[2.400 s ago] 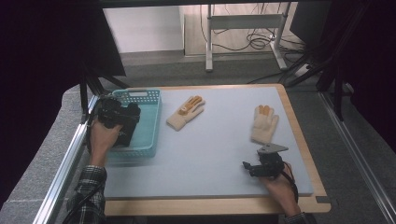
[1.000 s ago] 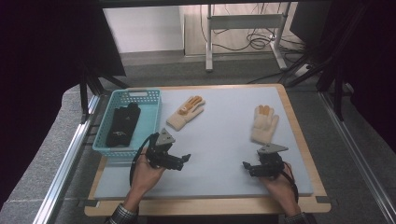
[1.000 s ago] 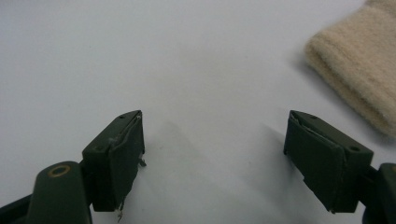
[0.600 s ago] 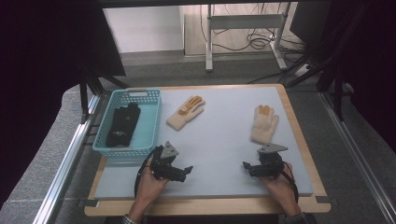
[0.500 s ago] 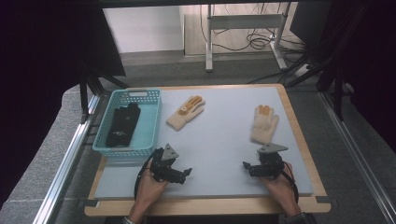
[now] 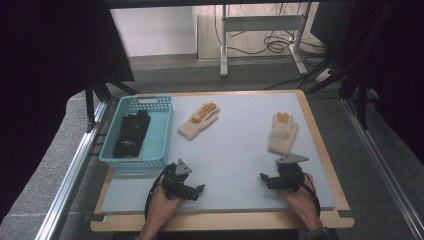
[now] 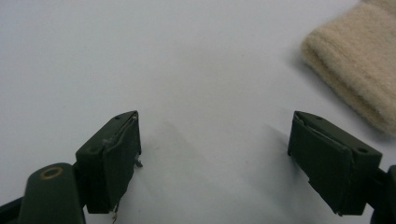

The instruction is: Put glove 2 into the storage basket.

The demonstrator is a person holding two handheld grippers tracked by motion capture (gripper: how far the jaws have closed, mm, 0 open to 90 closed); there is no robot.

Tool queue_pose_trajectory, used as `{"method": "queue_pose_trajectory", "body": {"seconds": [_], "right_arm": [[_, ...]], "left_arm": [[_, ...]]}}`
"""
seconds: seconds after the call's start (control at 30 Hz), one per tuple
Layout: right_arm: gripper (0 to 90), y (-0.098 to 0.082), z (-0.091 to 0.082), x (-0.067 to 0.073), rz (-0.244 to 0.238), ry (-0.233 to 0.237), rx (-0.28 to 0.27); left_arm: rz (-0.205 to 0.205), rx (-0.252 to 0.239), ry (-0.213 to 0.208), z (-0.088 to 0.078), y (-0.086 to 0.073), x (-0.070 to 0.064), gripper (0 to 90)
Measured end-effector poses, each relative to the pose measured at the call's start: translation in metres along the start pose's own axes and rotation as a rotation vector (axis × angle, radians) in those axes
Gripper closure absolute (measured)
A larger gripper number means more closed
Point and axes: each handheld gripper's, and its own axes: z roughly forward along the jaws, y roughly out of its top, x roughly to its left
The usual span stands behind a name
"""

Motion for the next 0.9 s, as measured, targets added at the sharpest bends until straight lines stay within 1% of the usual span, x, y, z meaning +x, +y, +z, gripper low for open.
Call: {"method": "queue_pose_trajectory", "body": {"seconds": [0.27,0.4,0.47,0.57,0.67,0.9], "right_arm": [[17.7,0.0,0.0,0.0,0.002,0.001,0.0],[21.7,0.0,-0.002,-0.001,0.01,0.0,-0.006],[24.5,0.0,-0.003,-0.002,0.006,0.001,-0.007],[30.0,0.0,-0.006,-0.004,0.018,0.006,-0.016],[36.0,0.002,-0.012,-0.008,0.038,0.0,-0.037],[48.7,0.01,-0.022,-0.021,0.043,-0.024,-0.063]], "left_arm": [[0.0,-0.004,0.0,0.0,0.0,0.0,2.0],[0.001,-0.003,-0.001,0.0,0.0,0.0,2.0],[0.0,-0.004,0.0,0.0,0.0,0.0,2.0],[0.0,-0.004,0.0,0.0,0.0,0.0,2.0],[0.0,-0.004,0.0,0.0,0.0,0.0,2.0],[0.0,-0.004,0.0,0.0,0.0,0.0,2.0]]}}
